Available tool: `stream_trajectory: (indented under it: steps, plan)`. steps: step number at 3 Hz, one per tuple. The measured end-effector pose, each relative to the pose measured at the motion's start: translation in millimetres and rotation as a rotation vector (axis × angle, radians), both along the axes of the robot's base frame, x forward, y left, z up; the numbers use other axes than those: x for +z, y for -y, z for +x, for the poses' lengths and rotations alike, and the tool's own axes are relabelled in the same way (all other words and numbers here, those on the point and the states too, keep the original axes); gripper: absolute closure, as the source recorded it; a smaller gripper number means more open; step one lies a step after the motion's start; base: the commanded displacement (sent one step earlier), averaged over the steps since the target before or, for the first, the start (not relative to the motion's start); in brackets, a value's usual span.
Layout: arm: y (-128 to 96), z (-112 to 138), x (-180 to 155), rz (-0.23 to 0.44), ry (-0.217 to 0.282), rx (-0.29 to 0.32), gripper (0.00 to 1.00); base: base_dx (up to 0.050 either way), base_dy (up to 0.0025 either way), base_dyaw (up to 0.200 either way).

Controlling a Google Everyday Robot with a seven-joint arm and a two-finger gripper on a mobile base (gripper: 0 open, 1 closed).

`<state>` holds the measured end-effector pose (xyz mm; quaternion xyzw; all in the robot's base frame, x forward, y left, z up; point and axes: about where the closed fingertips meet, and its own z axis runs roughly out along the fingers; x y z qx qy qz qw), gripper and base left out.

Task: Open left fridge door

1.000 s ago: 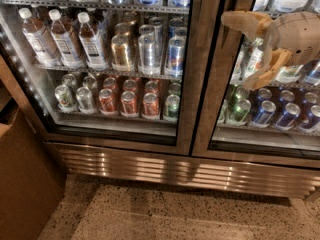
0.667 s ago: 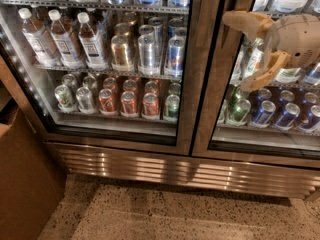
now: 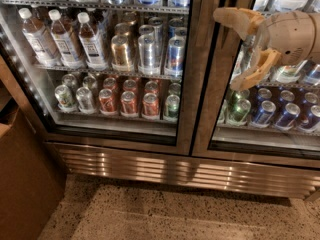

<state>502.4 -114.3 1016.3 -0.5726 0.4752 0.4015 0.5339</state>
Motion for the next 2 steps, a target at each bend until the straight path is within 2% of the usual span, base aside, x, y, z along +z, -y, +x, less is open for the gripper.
stream_trajectory:
  steps: [1, 2]
  plan:
    - [0.0, 0.0, 0.0, 0.0, 0.0, 0.0, 0.0, 0.0, 0.0, 0.0]
    - [0.8, 1.0, -0.7, 0.029, 0.01, -0.025, 0.0, 0.0, 0.0, 0.0]
